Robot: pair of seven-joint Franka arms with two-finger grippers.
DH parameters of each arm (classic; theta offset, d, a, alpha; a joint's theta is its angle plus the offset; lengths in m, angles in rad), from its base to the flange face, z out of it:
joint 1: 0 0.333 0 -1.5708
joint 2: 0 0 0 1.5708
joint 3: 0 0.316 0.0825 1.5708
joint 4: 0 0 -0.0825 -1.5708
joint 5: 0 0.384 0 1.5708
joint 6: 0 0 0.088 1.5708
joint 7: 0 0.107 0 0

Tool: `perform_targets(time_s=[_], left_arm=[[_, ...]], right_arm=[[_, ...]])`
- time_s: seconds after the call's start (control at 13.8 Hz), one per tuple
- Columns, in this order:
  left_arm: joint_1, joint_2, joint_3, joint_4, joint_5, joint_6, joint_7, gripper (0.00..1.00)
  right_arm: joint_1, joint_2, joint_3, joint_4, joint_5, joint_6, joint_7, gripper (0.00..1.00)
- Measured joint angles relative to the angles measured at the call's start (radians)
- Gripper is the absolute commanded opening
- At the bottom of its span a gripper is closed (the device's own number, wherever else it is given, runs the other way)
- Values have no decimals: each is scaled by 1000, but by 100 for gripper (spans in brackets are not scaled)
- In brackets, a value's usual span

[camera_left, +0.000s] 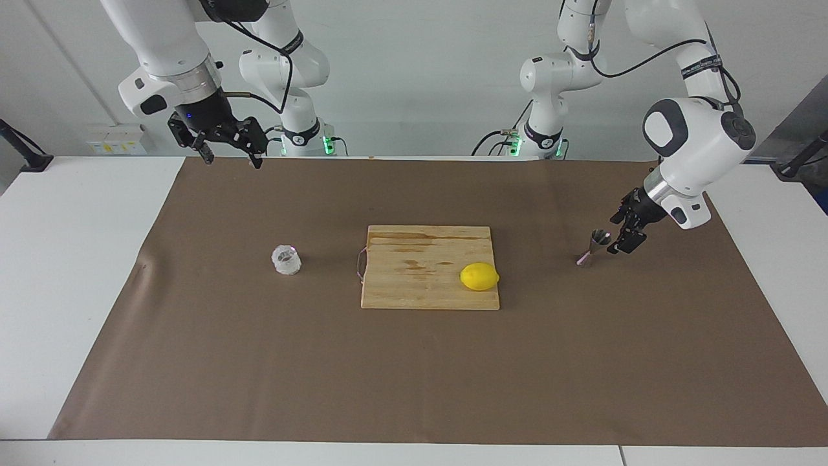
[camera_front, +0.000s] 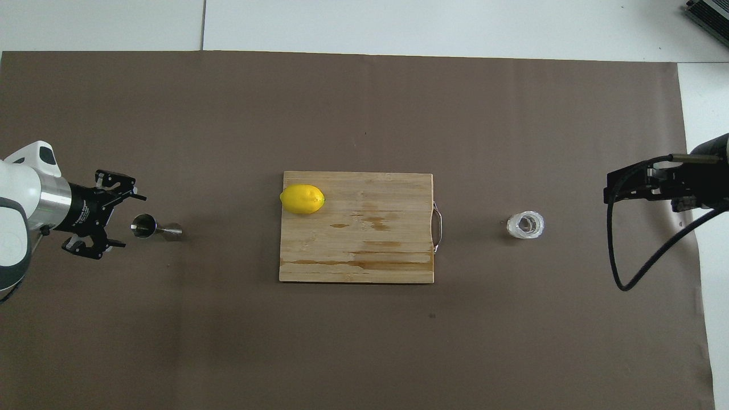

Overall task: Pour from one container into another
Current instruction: 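Reach the left gripper to the metal jigger and grasp it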

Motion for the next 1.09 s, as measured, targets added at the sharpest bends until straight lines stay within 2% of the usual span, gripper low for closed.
perform_targets(time_s=[1.09], left_arm=[[-1,13,-5,-80,-75,88,-5,100]], right_arm=[[0,0,0,0,0,0,0,100]])
